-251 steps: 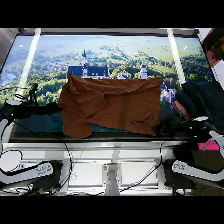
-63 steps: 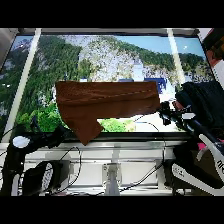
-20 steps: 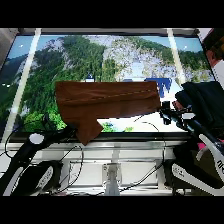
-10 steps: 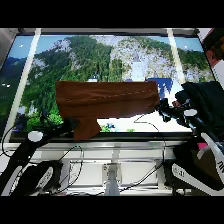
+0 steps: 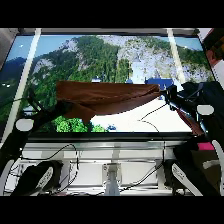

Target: Fold the clothes and pants, and hang the long-sleeved shirts on hangers.

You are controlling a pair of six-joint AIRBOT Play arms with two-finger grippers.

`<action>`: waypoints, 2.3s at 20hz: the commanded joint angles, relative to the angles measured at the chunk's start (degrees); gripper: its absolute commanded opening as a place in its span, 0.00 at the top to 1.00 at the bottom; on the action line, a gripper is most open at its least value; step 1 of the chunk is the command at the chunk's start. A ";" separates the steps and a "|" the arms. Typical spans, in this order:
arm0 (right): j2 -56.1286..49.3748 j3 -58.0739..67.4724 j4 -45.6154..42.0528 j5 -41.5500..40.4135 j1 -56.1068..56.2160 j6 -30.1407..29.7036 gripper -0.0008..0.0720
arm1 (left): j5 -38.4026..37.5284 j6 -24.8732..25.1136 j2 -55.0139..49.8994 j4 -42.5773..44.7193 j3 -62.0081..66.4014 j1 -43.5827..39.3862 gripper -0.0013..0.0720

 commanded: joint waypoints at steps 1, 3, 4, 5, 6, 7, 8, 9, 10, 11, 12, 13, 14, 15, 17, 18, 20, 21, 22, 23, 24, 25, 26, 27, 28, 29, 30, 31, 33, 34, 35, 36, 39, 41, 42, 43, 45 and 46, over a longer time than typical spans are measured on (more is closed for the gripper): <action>1.57 2.62 0.50 -1.90 0.02 1.86 0.97 | 7.63 0.09 0.04 1.05 2.99 0.07 0.95; 1.57 3.19 0.90 -5.40 0.04 1.88 0.97 | 12.44 0.07 0.02 1.03 2.99 0.07 0.95; 1.44 3.19 0.90 -6.99 0.04 2.60 0.97 | 15.69 0.07 0.00 1.03 2.99 0.07 0.95; 0.85 3.21 0.94 -8.09 0.04 4.00 0.97 | 19.12 0.09 -0.11 1.03 2.99 0.04 0.95; -0.09 3.21 1.03 -8.52 0.31 4.90 0.97 | 21.75 0.09 -0.44 1.05 2.99 0.04 0.95; -1.40 3.21 1.46 -8.94 1.14 5.42 0.97 | 23.28 0.07 -1.05 1.05 2.99 0.04 0.95; -2.75 3.21 2.01 -9.75 2.47 6.56 0.96 | 23.52 0.07 -2.14 1.05 2.99 0.02 0.95; -4.31 3.21 3.17 -11.82 4.24 7.45 0.97 | 23.54 0.07 -3.41 1.03 2.99 0.02 0.95; -5.79 3.28 4.33 -14.29 6.01 7.65 0.97 | 24.04 0.07 -4.96 1.01 2.99 0.00 0.95; -7.37 3.32 5.68 -17.31 7.85 7.80 0.97 | 25.20 0.07 -6.49 1.01 2.99 0.00 0.95; -8.98 3.34 7.06 -19.63 9.42 7.85 0.97 | 27.17 0.04 -8.15 0.79 2.99 0.00 0.95; -10.43 3.34 8.02 -21.11 10.49 7.89 0.97 | 29.20 -0.02 -9.81 0.74 3.06 0.00 0.95; -12.09 3.34 8.98 -22.36 11.26 8.35 0.97 | 30.71 -0.42 -11.26 0.79 3.37 0.00 0.95; -13.57 3.34 9.64 -22.99 11.45 9.73 0.97 | 31.67 -0.37 -12.87 0.79 4.13 0.00 0.95; -16.24 3.56 10.80 -24.72 11.43 12.39 0.97 | 31.74 -0.31 -16.33 0.87 6.86 0.00 0.95; -17.40 4.02 10.78 -25.51 11.43 12.98 0.97 | 31.95 -0.26 -18.23 1.27 8.50 0.00 0.95; -19.50 6.19 10.78 -25.29 11.45 13.38 0.97 | 32.37 -0.28 -22.64 2.10 12.15 0.00 0.95; -20.55 7.76 10.73 -25.40 11.45 13.35 0.97 | 32.37 -0.28 -24.96 2.10 13.97 0.00 0.95; -21.81 9.68 10.40 -25.86 11.45 13.27 0.97 | 32.30 -0.31 -27.02 2.10 15.58 -0.04 0.95; -23.28 11.50 9.38 -26.82 11.45 13.16 0.97 | 32.33 -0.28 -29.11 2.12 17.18 -0.24 0.95; -25.18 13.46 8.04 -27.21 11.43 13.16 0.97 | 32.28 -0.28 -31.26 2.10 18.53 -0.26 0.95; -27.08 15.08 7.41 -27.19 11.45 13.18 0.97 | 32.30 -0.28 -33.16 2.10 19.61 -0.26 0.95; -29.29 16.79 7.32 -26.67 11.45 13.18 0.97 | 32.30 -0.31 -35.01 2.10 20.52 -0.26 0.95; -31.28 18.18 7.32 -26.29 11.45 13.18 0.97 | 32.30 -0.31 -36.50 2.10 21.22 -0.26 0.95; -33.35 19.63 7.32 -25.83 11.45 13.18 0.97 | 32.28 -0.31 -37.77 2.12 21.70 -0.39 0.95; -35.04 20.76 7.32 -25.53 11.45 13.18 0.97 | 32.33 -0.33 -38.82 2.10 22.03 -0.39 0.95; -36.48 21.73 7.32 -25.27 11.45 13.18 0.97 | 32.33 -0.33 -39.56 2.10 22.14 -0.39 0.95; -37.62 22.36 7.32 -25.33 11.45 13.18 0.97 | 32.35 -0.33 -40.13 2.10 22.16 -0.39 0.95; -39.10 23.06 7.32 -25.51 11.45 13.18 0.96 | 32.54 -0.33 -41.09 2.10 22.16 -0.39 0.95; -39.65 23.10 7.32 -25.51 11.45 13.20 0.97 | 32.54 -0.33 -41.53 2.10 22.18 -0.39 0.95; -40.06 23.08 7.32 -25.11 11.45 13.20 0.96 | 32.52 -0.35 -41.97 2.10 22.18 -0.39 0.95; -40.48 23.08 7.32 -24.90 11.69 13.20 0.97 | 32.52 -0.33 -42.38 2.10 22.18 -0.42 0.95; -41.20 23.28 7.48 -25.81 12.28 13.27 0.97 | 33.27 -0.33 -42.71 2.10 22.18 -0.39 0.95; -41.68 24.68 7.52 -25.99 12.28 13.22 0.96 | 35.74 -0.35 -42.69 2.10 22.25 -0.39 0.95; -41.90 25.66 7.32 -26.01 12.28 13.20 0.96 | 36.48 -0.35 -42.69 2.10 22.29 -0.44 0.95; -42.05 26.40 7.08 -26.23 12.31 13.16 0.96 | 36.44 -0.35 -42.71 2.10 22.29 -0.44 0.95; -42.34 26.88 7.15 -27.39 12.72 13.20 0.96 | 36.44 -0.35 -42.71 2.10 22.29 -0.61 0.94; -42.42 26.88 7.15 -28.11 13.07 13.20 0.94 | 36.46 -0.35 -42.71 2.10 22.29 -0.81 0.94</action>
